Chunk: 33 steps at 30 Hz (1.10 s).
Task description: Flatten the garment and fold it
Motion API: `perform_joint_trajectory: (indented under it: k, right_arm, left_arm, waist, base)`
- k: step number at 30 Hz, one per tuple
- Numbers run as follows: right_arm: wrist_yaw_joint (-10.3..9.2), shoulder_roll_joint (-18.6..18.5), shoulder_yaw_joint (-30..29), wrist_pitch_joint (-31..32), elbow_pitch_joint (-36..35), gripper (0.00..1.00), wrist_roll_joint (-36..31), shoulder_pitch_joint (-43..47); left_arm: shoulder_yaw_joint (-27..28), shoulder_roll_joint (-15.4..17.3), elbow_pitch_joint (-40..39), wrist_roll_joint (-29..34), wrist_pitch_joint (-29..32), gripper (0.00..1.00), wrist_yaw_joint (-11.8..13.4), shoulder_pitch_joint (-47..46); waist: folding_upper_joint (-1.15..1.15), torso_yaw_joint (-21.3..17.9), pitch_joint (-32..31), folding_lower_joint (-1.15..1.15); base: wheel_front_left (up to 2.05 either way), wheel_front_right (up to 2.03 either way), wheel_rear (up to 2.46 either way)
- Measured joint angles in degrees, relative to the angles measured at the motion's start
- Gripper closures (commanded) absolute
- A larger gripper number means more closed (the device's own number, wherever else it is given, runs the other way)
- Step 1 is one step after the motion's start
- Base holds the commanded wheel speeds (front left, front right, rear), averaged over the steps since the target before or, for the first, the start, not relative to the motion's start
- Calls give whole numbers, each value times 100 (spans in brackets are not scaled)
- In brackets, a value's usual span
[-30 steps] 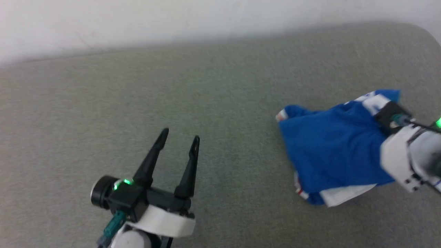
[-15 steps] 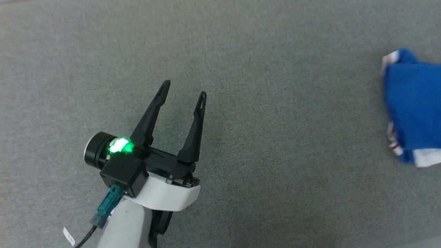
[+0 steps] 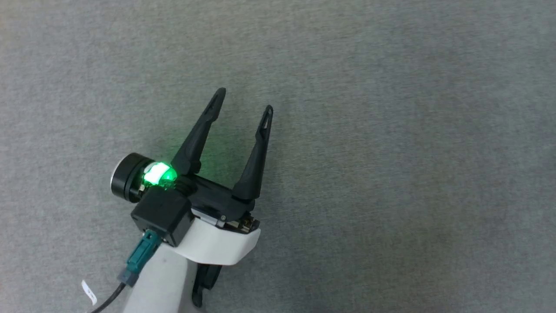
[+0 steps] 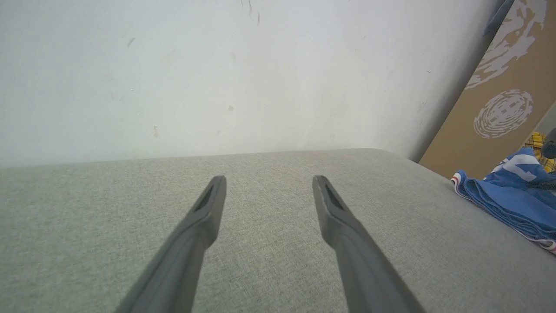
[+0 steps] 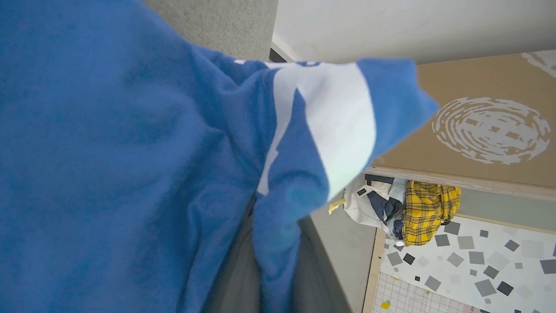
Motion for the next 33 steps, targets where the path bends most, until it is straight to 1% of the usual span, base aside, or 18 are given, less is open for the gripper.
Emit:
perform_joint_trajectory:
  k: [4,5,7,9,11,14,17,24,27,31,33]
  right_arm:
    - [0,187,-237,-81,219,100,-198,-2]
    - [0,234,-290,-82,256,92,-227,-1]
    - [0,297,-386,-98,299,0,-368,-11]
    - [0,292,-465,-183,301,0,-605,-12]
    - [0,337,-494,-245,275,0,-708,-27]
    - [0,483,-467,-380,165,0,-758,-140]
    - [0,686,-321,-645,-87,0,-734,-297]
    - [-1,1282,38,-1270,-867,0,-355,-482]
    - [-1,1579,64,-1460,-1141,0,-67,-455]
    - [-1,2138,1,-1600,-1558,0,221,-195]
    - [-2,2431,-44,-1640,-1815,0,253,72]
  left_arm:
    - [-22,-1,2,0,0,0,0,1]
    - [-20,-2,5,0,0,0,0,1]
    - [-4,-8,20,-2,0,0,0,4]
    - [15,-12,67,-16,1,0,0,11]
    - [16,-16,142,-31,0,0,0,47]
    - [63,-25,244,-34,0,0,-1,250]
    - [249,-37,333,-101,0,0,-1,561]
    - [765,-71,379,-187,0,0,14,1195]
    - [965,-86,459,-280,1,0,81,1359]
    - [1241,-88,583,-478,0,0,244,1547]
    - [1290,-89,656,-447,0,0,291,1600]
  waist:
    - [0,102,46,0]
    - [0,114,35,0]
    - [0,125,-13,0]
    - [0,129,-95,0]
    - [0,133,-217,-1]
    - [0,131,-466,0]
    - [0,112,-784,-1]
    - [0,77,-1620,-2]
    - [0,96,-1968,-3]
    - [0,156,-2382,-3]
    - [0,203,-2563,-3]
  base:
    - [0,0,0]
    - [0,0,0]
    - [0,0,0]
    - [0,0,0]
    - [0,0,0]
    - [0,0,0]
    - [0,0,0]
    - [0,0,0]
    - [0,0,0]
    - [0,0,0]
    - [0,0,0]
